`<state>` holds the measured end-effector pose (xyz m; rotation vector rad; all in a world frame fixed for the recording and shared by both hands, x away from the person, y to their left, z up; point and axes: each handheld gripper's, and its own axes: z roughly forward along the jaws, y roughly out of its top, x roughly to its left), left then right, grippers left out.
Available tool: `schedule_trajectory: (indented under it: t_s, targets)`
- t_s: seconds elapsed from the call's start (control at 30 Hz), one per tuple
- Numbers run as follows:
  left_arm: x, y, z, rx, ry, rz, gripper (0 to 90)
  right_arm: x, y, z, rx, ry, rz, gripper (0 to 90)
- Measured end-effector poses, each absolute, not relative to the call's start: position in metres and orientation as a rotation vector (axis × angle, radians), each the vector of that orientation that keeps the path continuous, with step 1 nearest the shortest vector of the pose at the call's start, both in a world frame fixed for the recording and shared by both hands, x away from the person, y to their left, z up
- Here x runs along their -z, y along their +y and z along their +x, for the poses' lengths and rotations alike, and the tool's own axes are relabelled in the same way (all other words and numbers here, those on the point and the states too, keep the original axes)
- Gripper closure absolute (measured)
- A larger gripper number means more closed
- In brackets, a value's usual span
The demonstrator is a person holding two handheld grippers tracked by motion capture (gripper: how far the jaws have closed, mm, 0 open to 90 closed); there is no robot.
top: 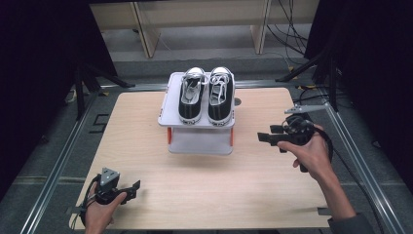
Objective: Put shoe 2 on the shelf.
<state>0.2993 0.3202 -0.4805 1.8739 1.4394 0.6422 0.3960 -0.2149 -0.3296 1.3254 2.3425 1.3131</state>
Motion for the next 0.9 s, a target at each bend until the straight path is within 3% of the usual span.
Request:
schedule_trajectory:
  t_s: [0.43, 0.9]
  targets:
    - [0.482, 0.320, 0.300, -0.635, 1.425, 1.884, 15.7, 0.403, -0.227, 0.359, -1.193, 2.380, 1.322, 33.7]
    - [0.482, 0.320, 0.300, -0.628, 1.414, 1.906, 15.7, 0.454, -0.231, 0.342, -1.035, 2.444, 1.270, 29.4]
